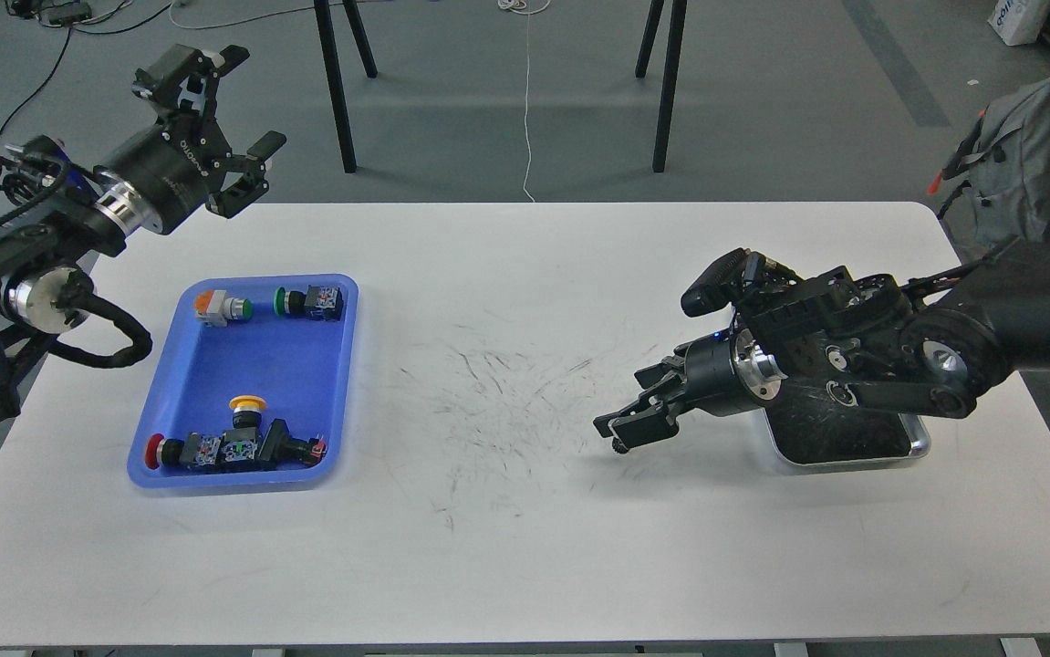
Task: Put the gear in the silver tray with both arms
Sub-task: 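Lower the right gripper onto the black gear and grasp it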
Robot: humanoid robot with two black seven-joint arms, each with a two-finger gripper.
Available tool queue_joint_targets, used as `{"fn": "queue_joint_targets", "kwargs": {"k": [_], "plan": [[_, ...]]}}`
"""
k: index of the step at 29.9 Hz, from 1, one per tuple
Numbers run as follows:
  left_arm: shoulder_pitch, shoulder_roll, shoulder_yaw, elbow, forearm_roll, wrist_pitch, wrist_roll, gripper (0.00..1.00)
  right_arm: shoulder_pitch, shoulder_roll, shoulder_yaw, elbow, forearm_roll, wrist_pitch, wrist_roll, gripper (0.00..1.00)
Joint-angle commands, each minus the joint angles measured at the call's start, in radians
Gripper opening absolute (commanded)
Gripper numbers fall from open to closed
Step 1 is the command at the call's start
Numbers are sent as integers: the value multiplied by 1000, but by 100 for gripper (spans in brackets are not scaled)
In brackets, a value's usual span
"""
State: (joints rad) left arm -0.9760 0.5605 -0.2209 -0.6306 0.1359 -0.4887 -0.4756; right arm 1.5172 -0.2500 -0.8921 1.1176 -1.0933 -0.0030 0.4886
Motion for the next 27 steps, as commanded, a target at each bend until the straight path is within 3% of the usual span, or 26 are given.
{"fn": "queue_joint_targets", "kwargs": {"k": [1,13,19,27], "plan": [[0,-1,-2,2,-6,0,-3,100,17,32,-47,-10,-31,0,0,95],[10,-8,-26,2,-19,0,-13,100,15,175,-125,-85,-99,0,0,90],[17,-8,-31,5,-21,0,-13,100,9,250,-160,-127,-99,0,0,82],[19,-8,-31,8,-22,0,-13,100,-5,250,-183,-160,-97,1,0,75]]}}
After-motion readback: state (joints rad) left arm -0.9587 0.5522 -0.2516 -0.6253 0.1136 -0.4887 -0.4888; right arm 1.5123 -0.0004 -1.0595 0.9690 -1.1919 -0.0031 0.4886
